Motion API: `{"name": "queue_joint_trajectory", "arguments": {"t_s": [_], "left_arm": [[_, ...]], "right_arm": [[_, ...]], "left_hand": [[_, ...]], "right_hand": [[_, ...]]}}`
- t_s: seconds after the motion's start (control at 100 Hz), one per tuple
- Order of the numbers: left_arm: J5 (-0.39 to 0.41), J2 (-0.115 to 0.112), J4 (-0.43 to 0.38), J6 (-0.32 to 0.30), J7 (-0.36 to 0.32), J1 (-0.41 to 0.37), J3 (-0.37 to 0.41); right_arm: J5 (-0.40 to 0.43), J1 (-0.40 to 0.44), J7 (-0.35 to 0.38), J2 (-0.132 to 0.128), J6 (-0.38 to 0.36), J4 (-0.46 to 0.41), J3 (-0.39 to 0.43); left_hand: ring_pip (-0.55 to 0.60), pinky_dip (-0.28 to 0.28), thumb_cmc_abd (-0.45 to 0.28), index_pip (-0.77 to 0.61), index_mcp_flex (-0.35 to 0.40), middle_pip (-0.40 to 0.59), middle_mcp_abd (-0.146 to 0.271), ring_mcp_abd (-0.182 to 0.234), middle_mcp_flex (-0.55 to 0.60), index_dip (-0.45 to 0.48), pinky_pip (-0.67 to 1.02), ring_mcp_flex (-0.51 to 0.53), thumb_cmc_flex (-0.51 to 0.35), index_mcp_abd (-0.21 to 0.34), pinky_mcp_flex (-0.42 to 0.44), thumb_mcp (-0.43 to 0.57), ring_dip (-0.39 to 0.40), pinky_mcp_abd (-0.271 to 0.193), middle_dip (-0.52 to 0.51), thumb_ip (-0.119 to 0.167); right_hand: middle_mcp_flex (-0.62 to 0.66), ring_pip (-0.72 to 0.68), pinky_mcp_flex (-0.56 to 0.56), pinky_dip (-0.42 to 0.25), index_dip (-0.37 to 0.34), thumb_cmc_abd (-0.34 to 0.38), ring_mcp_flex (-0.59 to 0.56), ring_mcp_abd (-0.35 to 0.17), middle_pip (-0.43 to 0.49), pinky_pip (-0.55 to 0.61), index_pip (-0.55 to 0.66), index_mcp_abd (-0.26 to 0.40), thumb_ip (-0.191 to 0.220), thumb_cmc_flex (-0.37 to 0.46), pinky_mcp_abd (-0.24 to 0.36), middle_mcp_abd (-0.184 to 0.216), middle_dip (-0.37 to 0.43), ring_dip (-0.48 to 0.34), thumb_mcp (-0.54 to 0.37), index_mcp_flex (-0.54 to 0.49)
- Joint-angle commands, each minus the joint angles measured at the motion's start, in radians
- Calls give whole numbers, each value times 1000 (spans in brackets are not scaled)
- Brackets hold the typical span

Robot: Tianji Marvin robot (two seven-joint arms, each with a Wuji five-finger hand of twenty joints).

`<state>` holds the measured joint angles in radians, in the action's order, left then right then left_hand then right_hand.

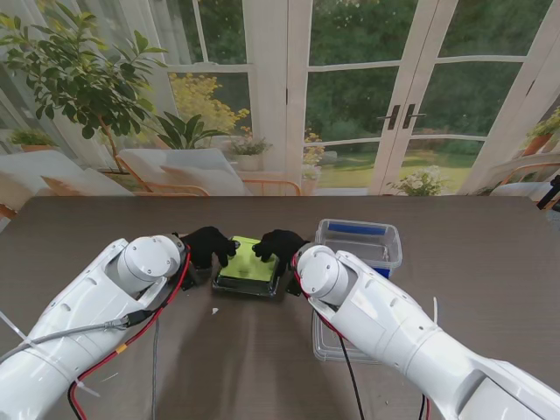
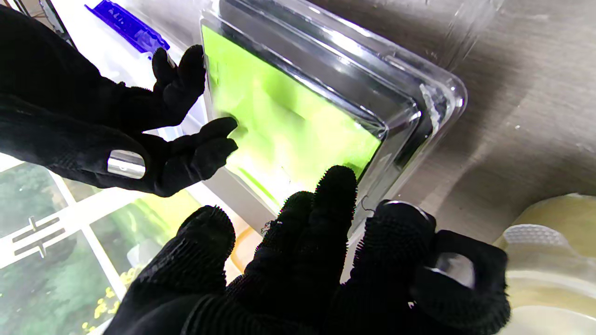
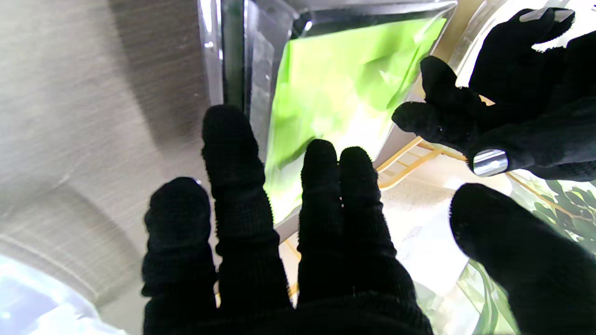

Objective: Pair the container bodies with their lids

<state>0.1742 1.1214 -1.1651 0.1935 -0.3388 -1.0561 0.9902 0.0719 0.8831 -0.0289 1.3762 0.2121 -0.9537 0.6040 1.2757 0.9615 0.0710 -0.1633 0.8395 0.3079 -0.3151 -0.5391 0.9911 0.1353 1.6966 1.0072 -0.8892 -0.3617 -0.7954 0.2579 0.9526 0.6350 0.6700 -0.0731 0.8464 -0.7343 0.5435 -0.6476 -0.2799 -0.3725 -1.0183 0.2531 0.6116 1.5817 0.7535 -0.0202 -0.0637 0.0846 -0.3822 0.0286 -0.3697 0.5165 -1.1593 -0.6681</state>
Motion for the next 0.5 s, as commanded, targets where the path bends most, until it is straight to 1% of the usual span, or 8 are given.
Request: {"name": "queue_joint_trajectory", "arguments": {"t_s": [0.0,0.22,0.34,0.49], "left_arm": [[0,4,25,-2,-12,-4,-3],[-9,16,58,-28,15,21,-10],[-17,26,86,-42,33,42,-19],[-29,37,127,-55,46,67,-35]], "right_arm": [[0,1,17,4,0,11,-4],[-7,-14,13,15,-1,33,-6],[-12,-27,8,26,-2,57,-9],[-18,-45,7,38,-4,90,-14]], "left_hand": [[-9,15,-3,6,-8,-97,-141,-57,-31,0,12,-11,1,-23,-5,-33,9,-12,-52,18],[-9,17,-2,9,-14,-99,-137,-55,-39,-2,11,-11,1,-20,-5,-33,8,-12,-53,19],[-9,18,-2,12,-18,-102,-135,-54,-46,-3,10,-13,3,-16,-5,-34,8,-12,-54,19],[-10,19,-1,13,-20,-103,-131,-52,-51,-3,9,-17,3,-13,-2,-33,8,-15,-54,19]], "right_hand": [[-39,-10,144,-39,-9,-18,7,1,-19,0,17,-4,-2,-1,30,-109,31,-11,-7,38],[-58,-20,148,-43,-9,-15,6,12,-19,8,14,-4,-3,-4,34,-108,34,-8,1,66],[-96,-24,149,-45,-12,-9,14,7,-17,16,16,-7,-1,-7,45,-101,34,-8,10,119],[-127,-26,144,-47,-18,-4,29,-3,-14,20,26,-9,0,-9,52,-98,35,-9,14,145]]}}
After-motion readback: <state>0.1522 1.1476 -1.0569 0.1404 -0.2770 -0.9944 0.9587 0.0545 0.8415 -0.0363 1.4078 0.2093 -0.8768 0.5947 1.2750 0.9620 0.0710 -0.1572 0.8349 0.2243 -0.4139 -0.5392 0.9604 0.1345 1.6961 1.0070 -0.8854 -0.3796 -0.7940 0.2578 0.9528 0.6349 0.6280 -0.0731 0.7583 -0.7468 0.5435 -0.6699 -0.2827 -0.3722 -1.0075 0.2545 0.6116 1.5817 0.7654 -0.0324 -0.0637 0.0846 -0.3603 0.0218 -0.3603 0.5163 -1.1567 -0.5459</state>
